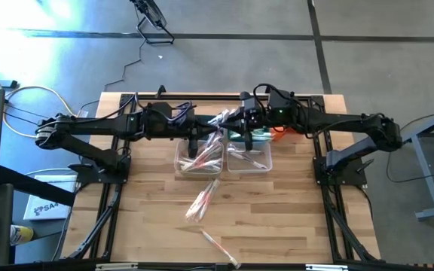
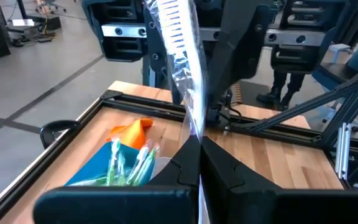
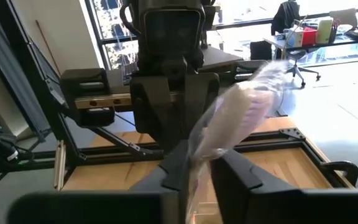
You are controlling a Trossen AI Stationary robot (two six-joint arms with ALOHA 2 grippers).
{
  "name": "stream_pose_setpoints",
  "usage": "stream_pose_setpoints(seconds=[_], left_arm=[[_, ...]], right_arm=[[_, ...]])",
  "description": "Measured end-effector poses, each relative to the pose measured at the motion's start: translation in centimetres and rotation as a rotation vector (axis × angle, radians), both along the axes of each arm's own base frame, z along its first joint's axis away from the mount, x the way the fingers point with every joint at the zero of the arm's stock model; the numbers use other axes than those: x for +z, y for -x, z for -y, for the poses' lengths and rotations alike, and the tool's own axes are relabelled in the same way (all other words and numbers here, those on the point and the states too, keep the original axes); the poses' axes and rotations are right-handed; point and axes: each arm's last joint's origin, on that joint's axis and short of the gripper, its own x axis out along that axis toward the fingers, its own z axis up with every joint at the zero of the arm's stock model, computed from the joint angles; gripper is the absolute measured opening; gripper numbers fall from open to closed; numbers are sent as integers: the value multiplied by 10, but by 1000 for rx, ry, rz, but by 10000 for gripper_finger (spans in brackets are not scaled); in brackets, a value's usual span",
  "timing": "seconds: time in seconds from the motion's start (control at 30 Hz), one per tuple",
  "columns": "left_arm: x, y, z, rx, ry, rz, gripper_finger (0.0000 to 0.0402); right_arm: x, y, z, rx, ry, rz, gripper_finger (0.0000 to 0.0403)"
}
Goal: Pick & Place Toothbrushes
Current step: Put the purple toothbrush into the transparent bin
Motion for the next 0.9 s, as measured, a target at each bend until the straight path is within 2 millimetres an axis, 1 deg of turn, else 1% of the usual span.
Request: stream_pose_setpoints(seconds=[0.17,0.6,0.7,0.9], left_arm=[[0,0,0,4,0,0,0],[0,0,-1,31,10,1,2],[-2,0,-1,34,23,-14,23],[-5,1,-1,38,42,-45,98]], right_arm=[[0,0,0,1,7,1,15],[0,0,0,1,7,-1,8],[0,0,0,1,3,-2,8],[0,0,0,7,0,-3,8]])
